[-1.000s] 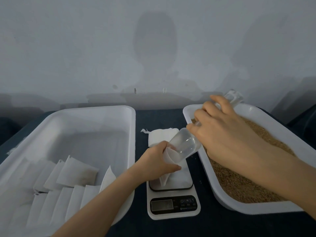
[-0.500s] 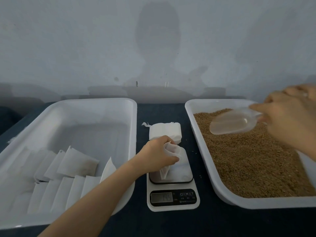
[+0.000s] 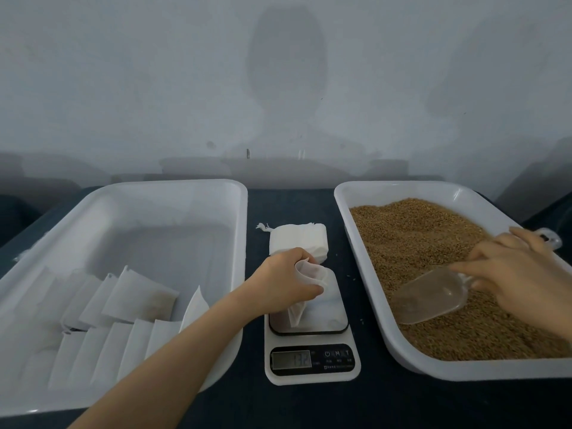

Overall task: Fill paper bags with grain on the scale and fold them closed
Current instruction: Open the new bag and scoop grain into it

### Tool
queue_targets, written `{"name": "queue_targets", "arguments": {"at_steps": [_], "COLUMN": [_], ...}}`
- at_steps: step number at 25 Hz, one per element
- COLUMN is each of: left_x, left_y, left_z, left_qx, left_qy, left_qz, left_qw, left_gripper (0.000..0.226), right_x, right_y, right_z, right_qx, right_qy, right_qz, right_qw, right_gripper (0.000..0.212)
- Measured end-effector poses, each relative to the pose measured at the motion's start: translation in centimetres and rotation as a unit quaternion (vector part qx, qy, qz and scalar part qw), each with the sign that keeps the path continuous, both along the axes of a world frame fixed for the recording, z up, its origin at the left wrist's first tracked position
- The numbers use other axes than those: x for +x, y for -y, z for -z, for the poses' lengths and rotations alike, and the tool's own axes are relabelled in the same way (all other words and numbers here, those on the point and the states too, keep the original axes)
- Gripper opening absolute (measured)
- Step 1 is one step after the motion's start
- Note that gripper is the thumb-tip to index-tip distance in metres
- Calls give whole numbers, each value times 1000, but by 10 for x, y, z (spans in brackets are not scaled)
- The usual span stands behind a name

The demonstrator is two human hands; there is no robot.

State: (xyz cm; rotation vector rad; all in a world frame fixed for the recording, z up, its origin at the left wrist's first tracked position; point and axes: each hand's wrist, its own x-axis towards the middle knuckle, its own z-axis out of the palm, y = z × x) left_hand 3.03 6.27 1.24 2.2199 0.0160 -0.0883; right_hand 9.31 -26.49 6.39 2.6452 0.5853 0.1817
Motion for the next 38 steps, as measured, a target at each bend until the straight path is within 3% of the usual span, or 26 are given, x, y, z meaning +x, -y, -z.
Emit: {"name": "queue_targets", "arguments": {"at_steps": [5,8,12,14,19,30,38], "left_x": [0,1,0,0,0,1,0], "left_y": [0,0,0,0,1,1,1], "left_z": [-1,-1,0,0,-1,1,0], "left_qx": [-2,-8,-10,-9,-7,-9,-9], "left_qy": [-9,-13,-15,-15,-12,-12,-18], "left_qz": [6,7,6,7,11,10,17], "left_qw": [1000,1000,1000,1000,1000,1000,1000], "left_gripper": [32,33,33,33,32,36,39], "right_x": [-3,-4,-3,-4,-3,-3,-9], "right_y": [-1,7,26,31,43,24,-42], "right_z": [18,24,27,30,36,6,-36], "right_qx": [38,129,324,362,403,445,355], "right_qy": [-11,-36,-130,-156,-184,-159,-145], "right_qz": [3,18,37,52,98,71,-46], "right_qw": [999,991,936,918,891,879,922], "right_gripper": [39,38,45,53,52,63,42]}}
